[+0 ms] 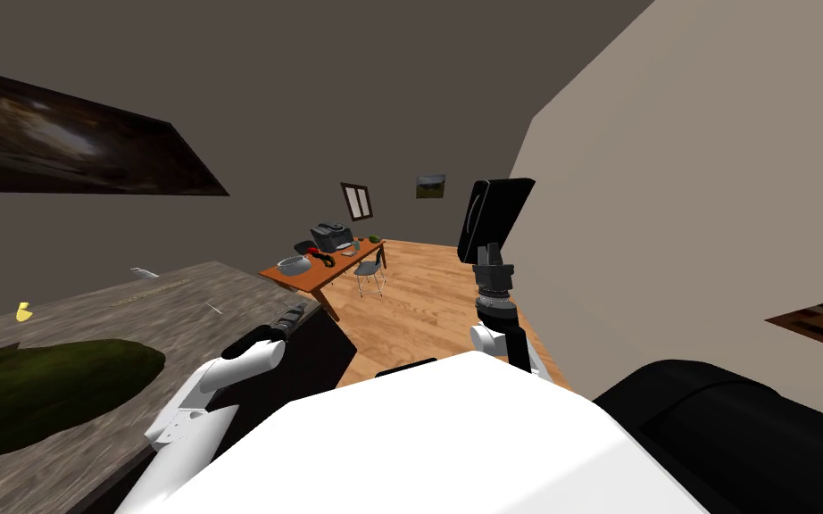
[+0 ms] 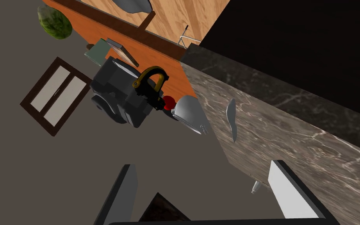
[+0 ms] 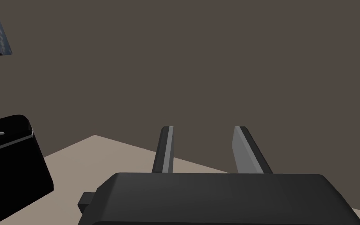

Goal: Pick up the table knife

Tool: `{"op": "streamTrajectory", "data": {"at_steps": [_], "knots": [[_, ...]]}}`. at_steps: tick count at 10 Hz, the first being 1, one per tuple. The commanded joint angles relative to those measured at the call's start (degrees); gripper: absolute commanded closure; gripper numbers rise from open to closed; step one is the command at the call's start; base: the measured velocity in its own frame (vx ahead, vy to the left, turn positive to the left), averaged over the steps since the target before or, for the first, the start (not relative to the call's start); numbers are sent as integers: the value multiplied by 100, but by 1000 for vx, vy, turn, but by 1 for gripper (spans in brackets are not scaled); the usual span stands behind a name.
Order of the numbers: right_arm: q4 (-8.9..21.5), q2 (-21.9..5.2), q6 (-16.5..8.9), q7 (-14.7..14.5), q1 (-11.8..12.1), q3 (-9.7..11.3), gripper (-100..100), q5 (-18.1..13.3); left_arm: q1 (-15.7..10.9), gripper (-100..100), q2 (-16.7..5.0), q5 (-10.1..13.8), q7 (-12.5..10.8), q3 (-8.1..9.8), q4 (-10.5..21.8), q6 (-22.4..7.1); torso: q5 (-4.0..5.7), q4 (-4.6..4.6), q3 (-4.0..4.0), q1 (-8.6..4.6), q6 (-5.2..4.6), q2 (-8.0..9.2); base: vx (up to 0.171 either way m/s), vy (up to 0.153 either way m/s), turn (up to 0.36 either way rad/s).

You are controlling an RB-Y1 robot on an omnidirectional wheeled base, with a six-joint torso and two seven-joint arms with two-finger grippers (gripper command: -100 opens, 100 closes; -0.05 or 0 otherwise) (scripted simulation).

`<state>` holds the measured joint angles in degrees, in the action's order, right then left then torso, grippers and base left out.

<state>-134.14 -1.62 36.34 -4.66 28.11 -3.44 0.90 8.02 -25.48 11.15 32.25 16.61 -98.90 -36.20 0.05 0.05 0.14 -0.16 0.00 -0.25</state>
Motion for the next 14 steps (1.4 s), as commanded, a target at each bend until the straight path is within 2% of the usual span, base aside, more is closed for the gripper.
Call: {"op": "streamTrajectory", "data": {"at_steps": [1, 3, 4, 6, 7, 10, 13, 14], "knots": [[0, 0, 0, 0, 0, 0, 0, 0, -4, -100, -80, 26, 49, 33, 56, -172, 0, 0, 0, 0, 0, 0, 62, -43, -8], [0, 0, 0, 0, 0, 0, 0, 0, -98, -100, -312, -6, 200, 123, 370, -554, 0, 1, 2, 1, 0, -4, 91, -59, -26], [0, 0, 0, 0, 1, 0, 0, 0, -98, -100, -312, -6, 200, 123, 370, -617, 1, 3, 9, -2, 1, -16, 87, -45, -4], [0, 0, 0, 0, 0, 0, 0, 0, -164, -100, -545, -52, 320, 200, 655, -997, -1, 2, 5, 7, 0, -8, 89, -38, -30], [0, 0, 0, 0, 0, 0, 0, 0, -164, -100, -545, -52, 320, 200, 655, -997, -1, 3, 9, 6, 0, -15, 93, -17, -10], [0, -1, 0, 0, 1, -1, 0, 0, -204, -100, -891, -133, 446, 279, 1029, -1443, -5, 6, 15, 23, 0, -26, 136, -2, -37], [0, -1, 0, 0, 1, -1, 0, 0, -176, -100, -1194, -206, 513, 306, 1338, -1749, -8, 8, 18, 33, 0, -30, 138, 28, -43], [0, -1, 0, 0, 1, -1, 0, 0, -129, -100, -1355, -246, 531, 299, 1508, -1887, -8, 7, 17, 34, 1, -28, 195, 59, -63]]}}
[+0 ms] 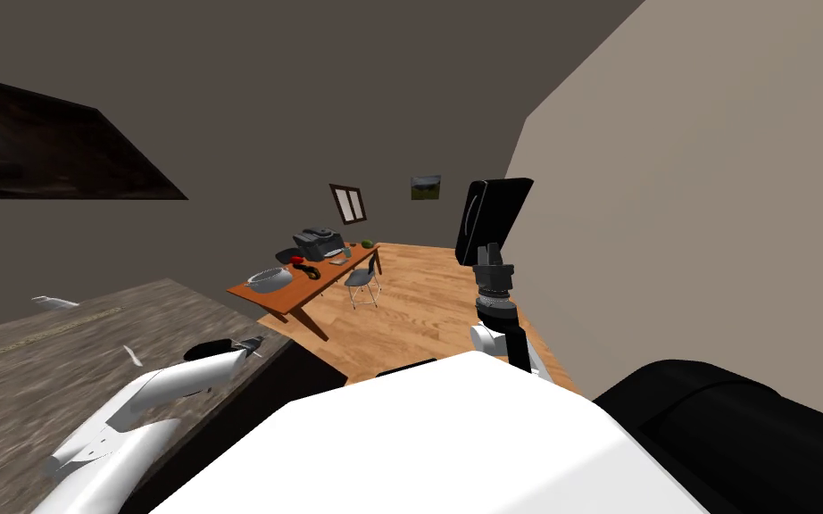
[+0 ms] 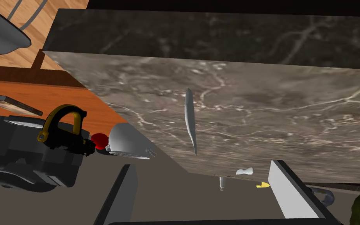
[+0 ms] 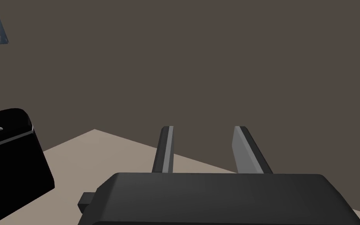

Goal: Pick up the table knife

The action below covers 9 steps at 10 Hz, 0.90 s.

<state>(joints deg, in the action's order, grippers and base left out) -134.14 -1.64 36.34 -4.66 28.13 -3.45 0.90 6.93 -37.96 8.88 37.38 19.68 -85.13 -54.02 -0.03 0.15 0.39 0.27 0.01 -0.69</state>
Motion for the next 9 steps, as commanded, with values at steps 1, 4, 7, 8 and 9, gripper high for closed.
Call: {"op": "streamTrajectory", "data": {"at_steps": [1, 4, 7, 8, 9], "knots": [[0, 0, 0, 0, 0, 0, 0, 0, 6, -100, -169, -36, 21, -16, 205, -158, 0, 0, 0, 0, 0, 0, 201, 57, -46], [0, 0, 0, 0, -1, 0, 0, 0, 60, -100, -254, -64, 22, -35, 325, -235, 0, -3, -10, -5, 0, 20, 104, 42, -22], [0, 0, 0, 0, -2, 0, 0, 0, 54, 0, -292, -72, 28, -59, 445, -256, 1, -9, -26, -13, 0, 49, 41, 28, -16], [0, 1, 0, 0, -2, 1, 0, 0, -51, -100, -268, -90, 182, 69, 649, -160, 3, -12, -34, -21, 1, 61, 0, -8, -28], [0, 1, 0, 0, -2, 1, 0, 0, -156, -100, -244, -107, 336, 196, 838, -63, 4, -14, -37, -27, 0, 67, -10, -22, -59]]}}
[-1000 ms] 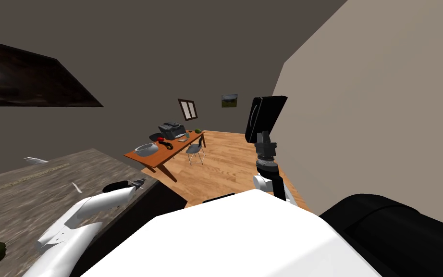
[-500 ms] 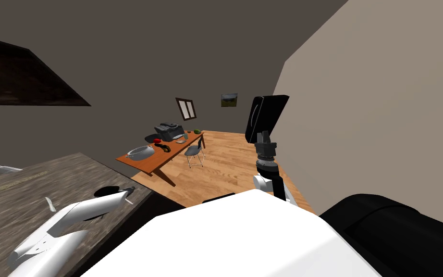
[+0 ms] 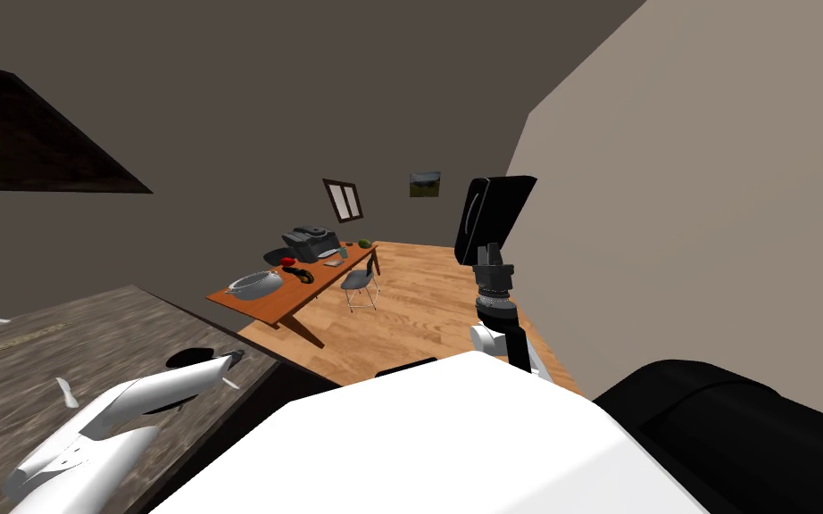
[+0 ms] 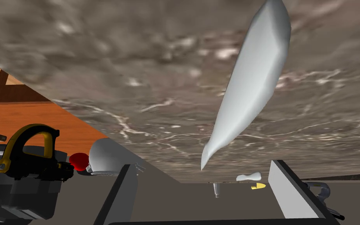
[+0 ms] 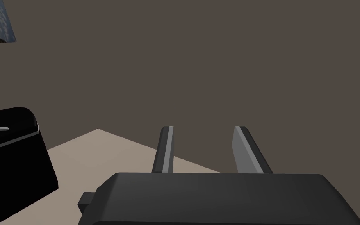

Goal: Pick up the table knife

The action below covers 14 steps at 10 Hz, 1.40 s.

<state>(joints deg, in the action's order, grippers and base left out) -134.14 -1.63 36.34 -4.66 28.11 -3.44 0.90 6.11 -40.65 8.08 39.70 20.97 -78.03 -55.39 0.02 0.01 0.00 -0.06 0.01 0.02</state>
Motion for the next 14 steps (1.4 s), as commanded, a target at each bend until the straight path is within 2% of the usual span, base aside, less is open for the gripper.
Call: {"op": "streamTrajectory", "data": {"at_steps": [1, 3, 4, 6, 7, 9, 10, 11, 12, 13, 14], "knots": [[0, 0, 0, 0, 0, 0, 0, 0, -179, -100, 47, -45, 258, 194, 286, 170, 0, 0, 0, 0, 0, 0, -18, -28, -50], [0, 0, 0, 0, 0, 0, 0, 0, -388, -100, 95, -81, 567, 448, 687, 363, 1, -1, -4, -4, 0, 6, -24, -26, -49], [0, 0, 0, 0, 0, 0, 0, 0, -388, -100, 95, -81, 567, 448, 763, 363, 1, -2, -4, -3, 2, 7, -12, -16, -10], [0, 0, 0, 0, 0, 0, 0, 0, -598, -100, 142, -117, 875, 702, 1101, 557, 0, -1, -2, 0, 1, 3, -11, -20, -41], [0, 0, 0, 0, 0, 0, 0, 0, -598, -100, 142, -117, 875, 702, 1175, 557, 1, -1, -2, -2, 0, 3, -10, -15, -19], [0, 0, 0, 0, 0, 0, 0, 0, -808, -100, 189, -152, 1183, 957, 1523, 750, 0, -1, -2, 2, 1, 2, -10, -15, -38], [0, 0, 0, 0, 0, 0, 0, 0, -808, -100, 189, -152, 1183, 957, 1587, 750, 0, -1, -2, 1, 1, 3, -12, -15, -18], [0, 0, 0, 0, 0, 0, 0, 0, -912, -100, 213, -170, 1338, 1084, 1783, 846, 0, -1, -2, 1, 3, 4, -11, -16, -26], [0, 0, 0, 0, 0, 0, 0, 0, -846, -100, 199, -153, 1249, 1025, 1636, 763, 0, -1, -2, 1, 2, 3, -5, -7, -6], [0, 0, 0, 0, 0, 0, 0, 0, -854, 100, 201, -154, 1275, 1036, 1654, 776, 0, -1, -2, 3, 3, 2, 0, 0, 0], [0, 0, 0, 0, 0, 0, 0, 0, -853, 100, 200, -154, 1272, 1034, 1652, 775, -1, 0, -1, 5, 3, 1, -2, 1, 17]]}}
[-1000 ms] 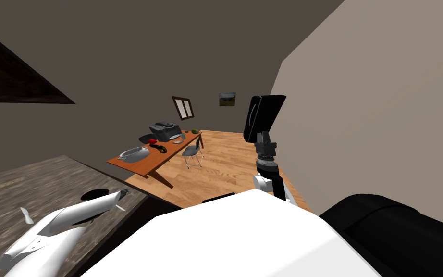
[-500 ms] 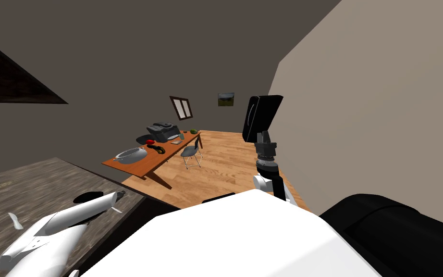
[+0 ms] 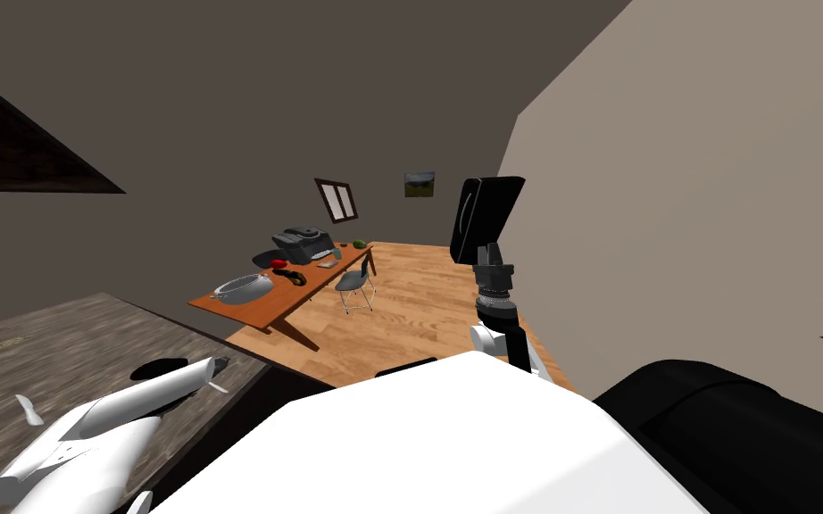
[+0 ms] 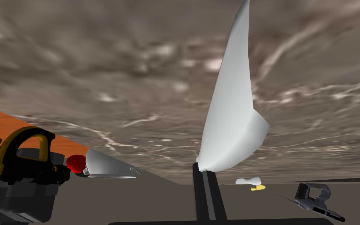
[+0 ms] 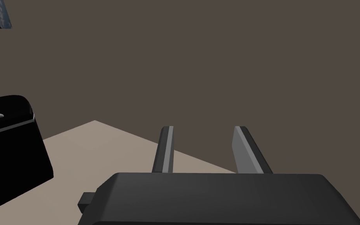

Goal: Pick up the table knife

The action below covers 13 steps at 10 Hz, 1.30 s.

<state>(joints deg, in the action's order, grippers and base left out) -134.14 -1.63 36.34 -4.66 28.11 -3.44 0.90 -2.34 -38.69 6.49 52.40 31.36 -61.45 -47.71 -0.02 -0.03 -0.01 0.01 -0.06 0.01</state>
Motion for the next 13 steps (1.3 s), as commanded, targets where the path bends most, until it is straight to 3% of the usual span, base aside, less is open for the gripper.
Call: {"op": "streamTrajectory", "data": {"at_steps": [1, 3, 4, 5, 8, 9, 11, 12, 13], "knots": [[0, 0, 0, 0, 0, 0, 0, 0, 0, 100, 0, 0, 0, 0, 0, 0, 0, 0, 0, 0, 0, 0, 0, 0, 0], [0, 0, 0, 0, 0, 0, 0, 0, 0, 100, -2, -3, 15, -8, -4, 3, -4, -2, -3, 5, 5, 3, 0, 0, 0], [0, 0, 0, 0, 0, 0, 0, 0, 0, 0, -2, -3, 14, -7, -4, 2, -4, -2, -2, 5, 5, 3, 0, 0, 0], [0, 0, 0, 0, 0, 0, 0, 0, 143, 100, -30, 25, -241, -209, -277, -114, -4, -2, -2, 5, 5, 3, 13, 17, 50], [0, 0, 0, 0, 0, 0, 0, 0, 457, 100, -101, 79, -704, -590, -871, -404, -3, 0, 1, 15, 5, -3, 19, 32, 55], [0, 0, 0, 0, 0, 0, 0, 0, 457, 100, -101, 79, -704, -590, -895, -404, -3, 1, 2, 14, 3, -4, 11, 15, 13], [0, 0, 0, 0, 0, 0, 0, 0, 667, 100, -149, 115, -1012, -845, -1253, -597, -1, 2, 3, 7, 4, -4, 13, 16, 39], [0, 0, 0, 0, 0, 0, 0, 0, 667, 100, -149, 115, -1012, -845, -1307, -597, -3, 3, 3, 7, 5, -4, 10, 11, 22], [0, 0, 0, 0, 0, 0, 0, 0, 772, 100, -172, 132, -1166, -972, -1514, -694, -2, 3, 4, 5, 1, -5, 11, 14, 28]]}}
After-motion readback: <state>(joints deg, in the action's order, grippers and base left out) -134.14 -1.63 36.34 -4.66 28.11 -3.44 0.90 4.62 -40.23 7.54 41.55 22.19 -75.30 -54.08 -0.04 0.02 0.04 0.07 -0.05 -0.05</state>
